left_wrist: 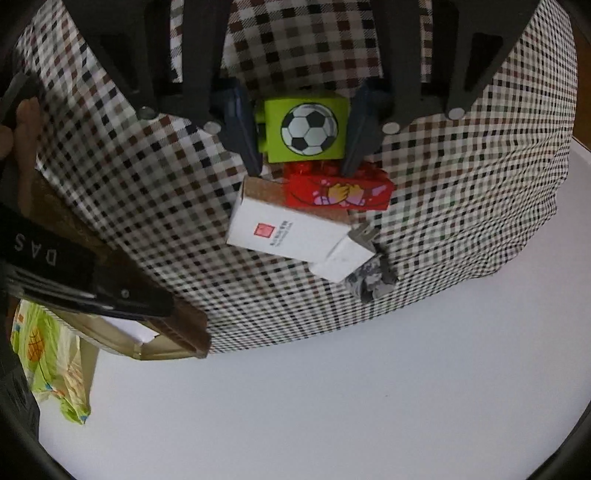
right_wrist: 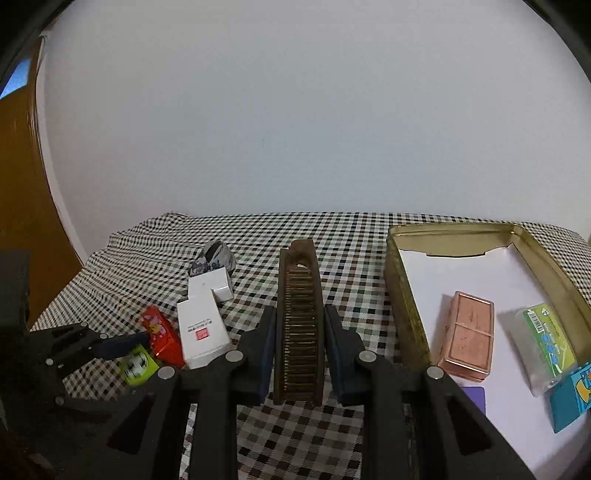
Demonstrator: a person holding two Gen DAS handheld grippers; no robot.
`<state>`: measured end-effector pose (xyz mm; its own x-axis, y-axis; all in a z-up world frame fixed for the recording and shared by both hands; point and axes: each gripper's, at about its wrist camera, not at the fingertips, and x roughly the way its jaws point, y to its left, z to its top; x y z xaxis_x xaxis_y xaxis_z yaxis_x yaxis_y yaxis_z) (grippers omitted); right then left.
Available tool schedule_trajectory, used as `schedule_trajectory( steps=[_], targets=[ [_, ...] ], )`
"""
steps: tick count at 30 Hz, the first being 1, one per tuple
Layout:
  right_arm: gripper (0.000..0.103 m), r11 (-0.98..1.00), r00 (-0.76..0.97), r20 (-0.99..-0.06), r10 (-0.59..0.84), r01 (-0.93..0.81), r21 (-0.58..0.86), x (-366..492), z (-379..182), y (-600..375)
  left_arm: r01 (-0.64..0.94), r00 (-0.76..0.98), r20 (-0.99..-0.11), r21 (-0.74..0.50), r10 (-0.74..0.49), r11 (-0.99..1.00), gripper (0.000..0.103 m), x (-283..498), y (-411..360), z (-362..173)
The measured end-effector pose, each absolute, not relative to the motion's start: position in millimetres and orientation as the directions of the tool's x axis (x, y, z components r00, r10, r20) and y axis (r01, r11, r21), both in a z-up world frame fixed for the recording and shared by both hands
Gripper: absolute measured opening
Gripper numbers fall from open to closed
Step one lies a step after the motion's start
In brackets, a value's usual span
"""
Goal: Organize rigid objects
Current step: 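Grasp the green soccer-ball block with the left gripper while the right holds the comb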
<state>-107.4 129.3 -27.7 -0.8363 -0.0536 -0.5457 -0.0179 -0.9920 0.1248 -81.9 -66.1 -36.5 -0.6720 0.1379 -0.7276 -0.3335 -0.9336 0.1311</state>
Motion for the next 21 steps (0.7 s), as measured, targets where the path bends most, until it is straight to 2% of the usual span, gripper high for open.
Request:
schedule_trajectory(
  steps=[6,11,21],
  targets=[
    [0.028,-0.990,-0.853,-0.519,-0.058,-0.018,0.139,-106.4,-26.7,128.3,-0.293,-0.716,-0.689,0.154,0.111,-0.944,0.043,-69.4,-65.3,-29.0],
    [0.028,-0.985,-0.885,-0.457,-0.093,0.015,0.170,-96.1,-13.2,132.1,-0.197,-0.827,-0.550,0.092,0.115,-0.976,0.043,-37.9,-79.0,-6.3],
    [0.028,-0.989,-0.936,-0.341,-0.086,0.038,0.144,-68.6,4.9,136.2,-0.129,-0.901,-0.420,0.020,0.109,-0.991,0.043,-28.3,-73.8,17.9]
  ],
)
